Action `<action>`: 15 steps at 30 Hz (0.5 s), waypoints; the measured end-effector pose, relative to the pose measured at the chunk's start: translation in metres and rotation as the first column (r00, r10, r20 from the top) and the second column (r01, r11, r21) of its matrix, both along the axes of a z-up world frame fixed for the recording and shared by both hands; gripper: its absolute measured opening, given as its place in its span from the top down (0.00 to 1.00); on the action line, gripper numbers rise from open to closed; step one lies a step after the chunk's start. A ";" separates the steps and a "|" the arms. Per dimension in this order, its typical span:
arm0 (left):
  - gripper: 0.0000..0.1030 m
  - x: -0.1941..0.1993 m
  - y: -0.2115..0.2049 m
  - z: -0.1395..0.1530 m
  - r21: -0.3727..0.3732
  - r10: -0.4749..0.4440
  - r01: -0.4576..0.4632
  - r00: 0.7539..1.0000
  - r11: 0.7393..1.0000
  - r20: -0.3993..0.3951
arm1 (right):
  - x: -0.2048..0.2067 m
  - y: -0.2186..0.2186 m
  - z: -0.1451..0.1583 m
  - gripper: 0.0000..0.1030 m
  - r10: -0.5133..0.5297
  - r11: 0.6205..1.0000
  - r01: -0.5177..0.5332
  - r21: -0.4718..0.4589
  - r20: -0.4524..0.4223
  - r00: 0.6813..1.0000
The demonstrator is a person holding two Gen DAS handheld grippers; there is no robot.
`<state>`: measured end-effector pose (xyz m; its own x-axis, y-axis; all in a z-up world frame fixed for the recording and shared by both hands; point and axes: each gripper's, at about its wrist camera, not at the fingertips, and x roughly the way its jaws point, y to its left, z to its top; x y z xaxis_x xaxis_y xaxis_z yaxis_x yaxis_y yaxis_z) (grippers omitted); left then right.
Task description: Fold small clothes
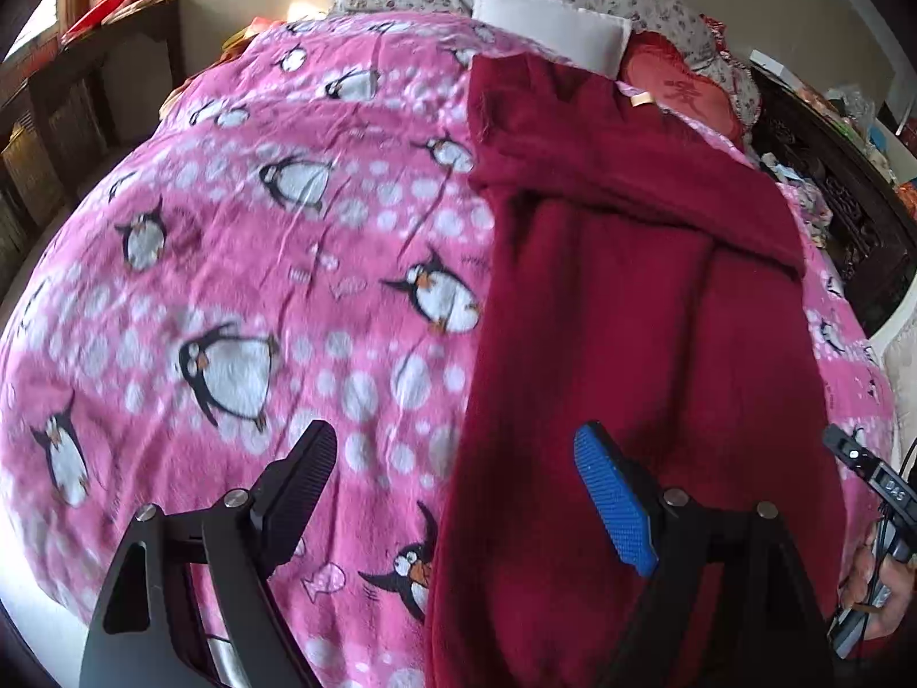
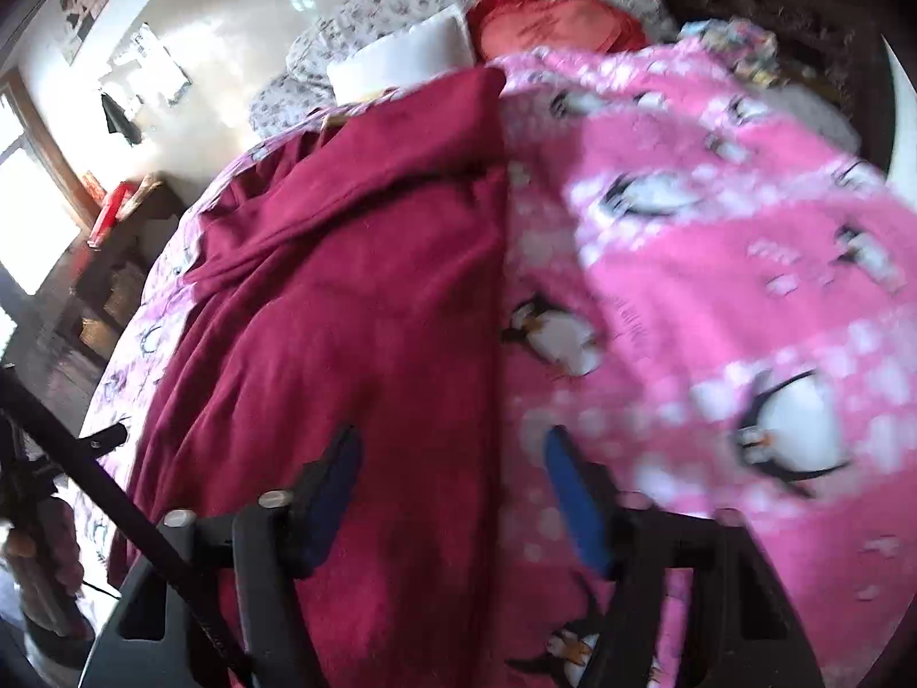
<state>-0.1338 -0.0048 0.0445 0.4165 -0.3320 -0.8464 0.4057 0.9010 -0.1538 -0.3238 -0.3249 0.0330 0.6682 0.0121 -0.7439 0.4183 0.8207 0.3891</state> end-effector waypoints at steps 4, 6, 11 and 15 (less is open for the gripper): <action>0.18 -0.007 0.004 -0.007 -0.002 -0.007 0.007 1.000 1.000 -0.020 | -0.011 0.015 0.015 0.92 0.019 0.995 -0.016 -0.103 0.028 0.999; 0.18 -0.010 0.006 -0.011 -0.001 -0.002 0.002 1.000 1.000 -0.018 | -0.021 0.017 0.027 0.93 -0.008 0.985 0.013 -0.171 0.032 0.999; 0.18 -0.013 0.005 -0.017 0.002 0.002 -0.002 1.000 1.000 -0.030 | -0.014 0.010 0.010 0.90 -0.012 0.993 0.011 -0.114 -0.005 1.000; 0.18 -0.024 0.012 -0.007 -0.028 -0.029 0.028 0.999 0.999 -0.028 | -0.045 0.009 0.016 0.29 -0.021 1.000 0.021 0.008 0.039 0.999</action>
